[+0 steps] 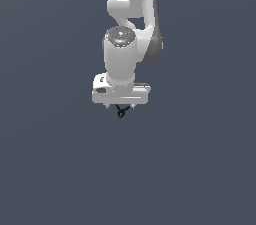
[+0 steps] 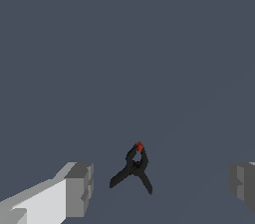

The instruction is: Pick up the object and move it to a goal position.

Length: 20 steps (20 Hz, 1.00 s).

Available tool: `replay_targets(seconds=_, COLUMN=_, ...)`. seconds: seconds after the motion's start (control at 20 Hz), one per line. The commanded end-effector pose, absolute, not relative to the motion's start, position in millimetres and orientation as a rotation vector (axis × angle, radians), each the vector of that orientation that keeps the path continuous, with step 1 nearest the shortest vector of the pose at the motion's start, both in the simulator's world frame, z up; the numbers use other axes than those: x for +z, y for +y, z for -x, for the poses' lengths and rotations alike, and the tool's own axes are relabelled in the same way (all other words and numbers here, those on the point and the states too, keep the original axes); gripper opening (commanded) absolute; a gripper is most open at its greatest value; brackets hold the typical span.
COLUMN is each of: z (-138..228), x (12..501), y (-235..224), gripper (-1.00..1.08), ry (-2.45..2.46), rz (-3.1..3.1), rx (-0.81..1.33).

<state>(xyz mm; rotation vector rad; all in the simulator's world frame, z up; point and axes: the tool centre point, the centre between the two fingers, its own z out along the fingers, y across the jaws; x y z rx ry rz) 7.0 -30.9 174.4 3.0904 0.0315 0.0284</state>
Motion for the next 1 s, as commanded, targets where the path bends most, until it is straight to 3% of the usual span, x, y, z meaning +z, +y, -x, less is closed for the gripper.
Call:
replay_targets(seconds=0.0, z=-7, x=174, y=-31, gripper=1.00, ry=0.032, rz=-3.090, rx=0.028)
replay_targets(seconds=0.5, z=-15, x=190, y=-48, gripper=1.00, ry=0.075, rz=-3.066, rx=0.067)
replay_targets(seconds=0.95, z=-5, x=168, y=-45, gripper=1.00, ry=0.021, rz=-3.084, rx=0.057)
